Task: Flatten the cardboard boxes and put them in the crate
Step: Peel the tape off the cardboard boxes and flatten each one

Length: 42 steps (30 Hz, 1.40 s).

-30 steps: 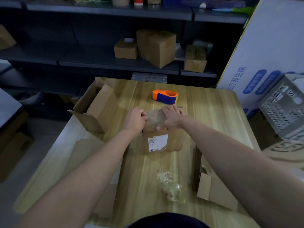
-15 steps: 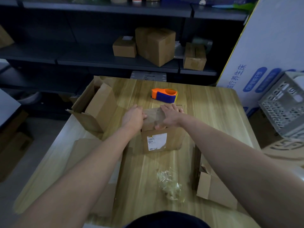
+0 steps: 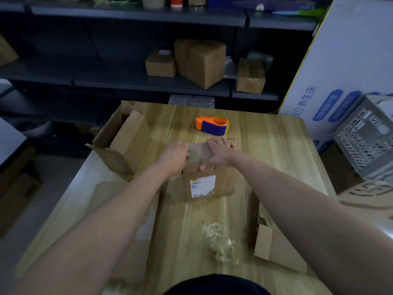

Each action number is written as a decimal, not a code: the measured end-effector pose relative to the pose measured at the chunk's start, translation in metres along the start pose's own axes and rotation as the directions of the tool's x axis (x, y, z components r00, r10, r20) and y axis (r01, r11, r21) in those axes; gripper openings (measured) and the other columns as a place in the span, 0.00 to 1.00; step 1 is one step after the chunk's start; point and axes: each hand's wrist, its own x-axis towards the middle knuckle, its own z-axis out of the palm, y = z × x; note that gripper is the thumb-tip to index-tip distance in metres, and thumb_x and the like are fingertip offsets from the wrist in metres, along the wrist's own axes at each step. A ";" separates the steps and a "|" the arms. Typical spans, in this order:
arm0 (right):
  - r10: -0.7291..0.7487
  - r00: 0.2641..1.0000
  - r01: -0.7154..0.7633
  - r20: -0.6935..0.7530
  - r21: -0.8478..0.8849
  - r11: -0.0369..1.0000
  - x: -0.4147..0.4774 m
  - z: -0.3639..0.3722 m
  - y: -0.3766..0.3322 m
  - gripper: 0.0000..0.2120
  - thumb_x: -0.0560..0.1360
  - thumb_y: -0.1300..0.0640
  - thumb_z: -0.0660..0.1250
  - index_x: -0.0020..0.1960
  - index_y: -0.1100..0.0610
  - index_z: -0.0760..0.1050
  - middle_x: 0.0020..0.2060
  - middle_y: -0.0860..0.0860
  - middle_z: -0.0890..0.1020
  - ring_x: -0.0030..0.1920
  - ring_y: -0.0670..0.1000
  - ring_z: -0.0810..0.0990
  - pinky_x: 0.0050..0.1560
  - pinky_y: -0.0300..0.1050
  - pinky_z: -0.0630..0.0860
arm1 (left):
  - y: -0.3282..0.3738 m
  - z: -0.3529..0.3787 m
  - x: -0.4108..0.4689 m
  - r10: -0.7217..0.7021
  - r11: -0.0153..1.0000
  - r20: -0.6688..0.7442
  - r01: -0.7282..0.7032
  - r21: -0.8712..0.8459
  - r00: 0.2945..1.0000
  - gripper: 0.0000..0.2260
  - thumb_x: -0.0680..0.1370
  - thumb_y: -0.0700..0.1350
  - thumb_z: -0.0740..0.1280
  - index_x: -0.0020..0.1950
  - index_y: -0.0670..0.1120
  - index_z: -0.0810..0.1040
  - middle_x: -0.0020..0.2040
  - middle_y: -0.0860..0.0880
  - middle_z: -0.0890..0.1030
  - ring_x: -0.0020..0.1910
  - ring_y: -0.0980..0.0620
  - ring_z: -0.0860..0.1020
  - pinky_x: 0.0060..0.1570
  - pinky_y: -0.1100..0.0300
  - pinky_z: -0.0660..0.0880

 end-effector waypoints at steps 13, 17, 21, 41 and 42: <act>0.004 1.000 -0.004 -0.003 0.004 1.000 0.001 0.002 0.001 0.54 0.65 0.39 0.73 0.78 0.54 0.44 0.77 0.50 0.48 0.76 0.56 0.39 0.73 0.63 0.41 | 0.009 -0.001 0.005 -0.098 0.950 -0.133 0.053 -0.308 0.986 0.04 0.75 0.43 0.69 0.43 0.43 0.79 0.45 0.49 0.76 0.52 0.48 0.71 0.54 0.54 0.68; 0.006 1.000 -0.006 -0.002 0.003 1.000 0.004 0.002 0.003 0.54 0.65 0.38 0.72 0.78 0.54 0.44 0.77 0.50 0.47 0.76 0.56 0.39 0.72 0.62 0.41 | 0.014 0.002 0.008 -0.069 0.974 -0.083 0.049 -0.223 0.994 0.08 0.77 0.40 0.65 0.39 0.47 0.71 0.44 0.51 0.73 0.53 0.48 0.70 0.57 0.51 0.65; -0.004 1.000 0.004 -0.007 0.016 1.000 0.007 0.002 0.006 0.53 0.65 0.38 0.72 0.78 0.53 0.45 0.77 0.49 0.48 0.76 0.55 0.39 0.73 0.62 0.41 | -0.001 0.003 -0.005 -0.109 0.649 -0.049 0.034 -0.760 0.993 0.13 0.79 0.35 0.61 0.36 0.48 0.68 0.40 0.48 0.75 0.43 0.51 0.72 0.46 0.59 0.70; -0.046 0.982 0.077 0.182 -0.166 0.983 0.005 -0.012 -0.030 0.56 0.63 0.43 0.74 0.77 0.44 0.38 0.78 0.51 0.44 0.76 0.61 0.39 0.71 0.69 0.45 | -0.027 0.026 -0.027 -0.409 0.379 0.447 0.594 -0.710 0.796 0.08 0.74 0.30 0.66 0.41 0.42 0.73 0.39 0.43 0.78 0.34 0.51 0.76 0.35 0.61 0.74; -0.043 0.980 0.086 0.196 -0.215 0.973 0.003 -0.008 -0.034 0.59 0.61 0.40 0.75 0.76 0.43 0.36 0.77 0.52 0.43 0.75 0.62 0.39 0.71 0.69 0.44 | -0.020 0.030 -0.027 -0.380 0.355 0.469 0.594 -0.722 0.797 0.09 0.73 0.28 0.64 0.40 0.42 0.74 0.37 0.44 0.79 0.34 0.52 0.77 0.36 0.62 0.74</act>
